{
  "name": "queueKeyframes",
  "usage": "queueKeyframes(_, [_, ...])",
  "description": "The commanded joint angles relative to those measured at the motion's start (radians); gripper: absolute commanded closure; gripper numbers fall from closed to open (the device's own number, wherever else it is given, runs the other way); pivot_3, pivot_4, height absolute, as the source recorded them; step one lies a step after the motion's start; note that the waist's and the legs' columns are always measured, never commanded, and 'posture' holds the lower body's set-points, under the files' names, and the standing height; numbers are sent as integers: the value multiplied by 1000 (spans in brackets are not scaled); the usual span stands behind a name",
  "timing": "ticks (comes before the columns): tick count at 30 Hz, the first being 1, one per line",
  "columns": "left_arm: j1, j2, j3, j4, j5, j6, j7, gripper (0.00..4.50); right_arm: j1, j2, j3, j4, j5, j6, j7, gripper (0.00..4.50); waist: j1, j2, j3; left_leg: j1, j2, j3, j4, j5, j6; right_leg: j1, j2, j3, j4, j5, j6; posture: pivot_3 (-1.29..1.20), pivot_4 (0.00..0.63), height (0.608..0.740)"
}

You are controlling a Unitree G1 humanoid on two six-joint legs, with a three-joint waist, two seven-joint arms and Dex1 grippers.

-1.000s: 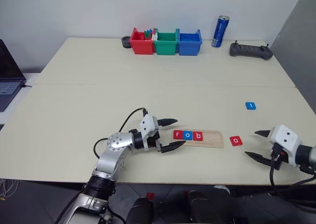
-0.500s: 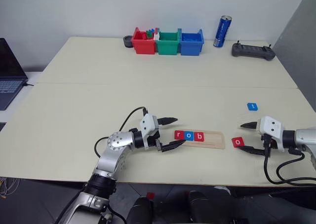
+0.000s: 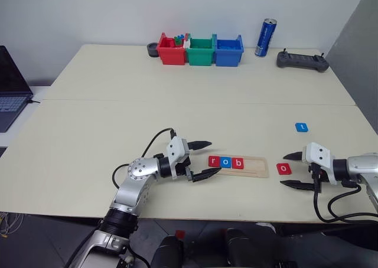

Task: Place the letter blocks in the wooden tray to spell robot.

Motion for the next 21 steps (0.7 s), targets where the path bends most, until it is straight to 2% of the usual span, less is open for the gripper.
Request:
queueKeyframes(1, [-4,3,4,-29,-5,-9,0,0,-13,4,-13,3,4,-3,-5,70,0,0,0,0,0,0,0,0,0,0,0,0,0,0,0,0,150,740])
queueKeyframes(4, [-6,5,7,-28,-5,-9,-1,0,-15,6,-14,5,6,1,-4,653,0,0,0,0,0,0,0,0,0,0,0,0,0,0,0,0,150,740])
queueKeyframes(11, [-4,8,7,-26,-6,-9,-1,0,-19,13,-16,12,0,-2,-11,3070,0,0,0,0,0,0,0,0,0,0,0,0,0,0,0,0,150,740])
queueKeyframes(21, [-3,11,6,-27,-7,-6,-5,0,-67,28,-38,-166,96,152,-31,3058,-3,0,0,0,0,0,0,0,0,0,0,0,1,0,0,0,150,740])
